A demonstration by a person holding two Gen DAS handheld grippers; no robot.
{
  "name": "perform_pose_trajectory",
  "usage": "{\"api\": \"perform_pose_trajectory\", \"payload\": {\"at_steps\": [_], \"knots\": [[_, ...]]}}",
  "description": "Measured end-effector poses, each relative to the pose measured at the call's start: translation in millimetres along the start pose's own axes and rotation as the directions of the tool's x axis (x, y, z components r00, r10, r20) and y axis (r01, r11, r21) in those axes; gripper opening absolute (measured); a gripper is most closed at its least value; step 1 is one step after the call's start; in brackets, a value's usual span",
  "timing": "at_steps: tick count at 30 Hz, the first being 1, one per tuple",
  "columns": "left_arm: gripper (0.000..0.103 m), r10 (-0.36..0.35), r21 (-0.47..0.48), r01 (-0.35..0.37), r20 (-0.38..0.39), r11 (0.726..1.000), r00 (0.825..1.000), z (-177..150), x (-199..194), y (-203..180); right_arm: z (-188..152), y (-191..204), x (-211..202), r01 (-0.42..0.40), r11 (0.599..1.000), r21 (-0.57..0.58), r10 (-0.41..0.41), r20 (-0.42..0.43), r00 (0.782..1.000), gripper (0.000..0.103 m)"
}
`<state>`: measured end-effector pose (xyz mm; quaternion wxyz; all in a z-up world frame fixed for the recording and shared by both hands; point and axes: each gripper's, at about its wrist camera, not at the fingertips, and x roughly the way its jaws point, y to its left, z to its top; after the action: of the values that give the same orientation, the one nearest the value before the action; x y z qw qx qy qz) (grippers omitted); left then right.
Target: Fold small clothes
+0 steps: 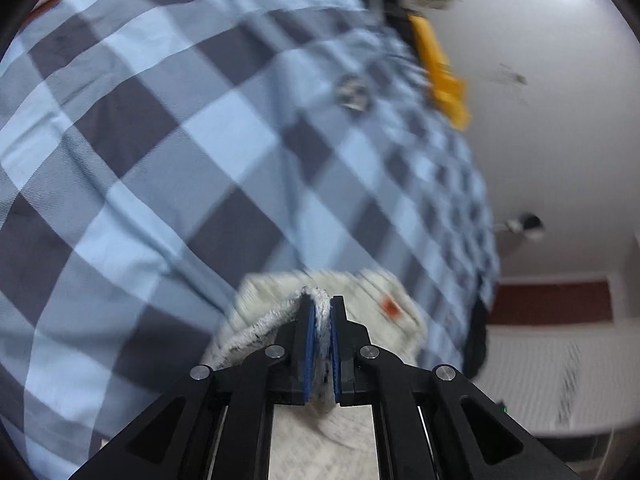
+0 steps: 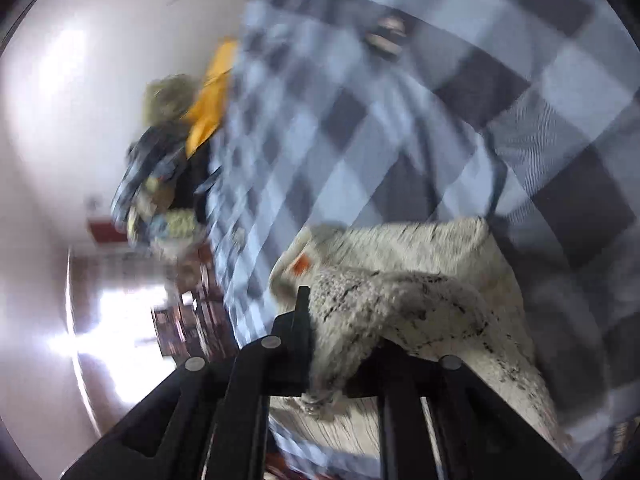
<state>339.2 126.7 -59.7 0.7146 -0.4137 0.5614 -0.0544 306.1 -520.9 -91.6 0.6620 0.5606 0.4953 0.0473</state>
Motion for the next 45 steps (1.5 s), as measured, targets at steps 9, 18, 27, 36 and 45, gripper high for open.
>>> {"api": "perform_pose_trajectory", "payload": {"at_steps": [9, 18, 27, 36, 45], "knots": [[0.073, 0.441, 0.309, -0.507, 0.261, 0.805, 0.859, 7, -19, -11, 40, -8, -8, 0.153, 0.988, -0.025, -0.152, 0.020, 0.988, 0.075], [0.094, 0.363, 0.554, -0.412, 0.202, 0.723, 0.909, -89, -37, -42, 22, 17, -55, 0.420, 0.871, -0.253, -0.390, 0.163, 0.906, 0.075], [0.094, 0.442, 0.730, -0.425, 0.187, 0.535, 0.877, -181, 28, -61, -98, 21, 45, 0.436, 0.716, -0.546, -0.534, -0.025, 0.845, 0.075], [0.088, 0.433, 0.724, -0.451, 0.230, 0.523, 0.871, -194, 71, -66, -121, 29, 115, 0.547, 0.479, -0.687, -0.669, 0.117, 0.734, 0.075], [0.084, 0.395, 0.694, -0.379, 0.147, 0.612, 0.907, -195, 72, -59, -106, 57, 129, 0.569, 0.389, -0.725, -0.612, 0.258, 0.747, 0.075]]}}
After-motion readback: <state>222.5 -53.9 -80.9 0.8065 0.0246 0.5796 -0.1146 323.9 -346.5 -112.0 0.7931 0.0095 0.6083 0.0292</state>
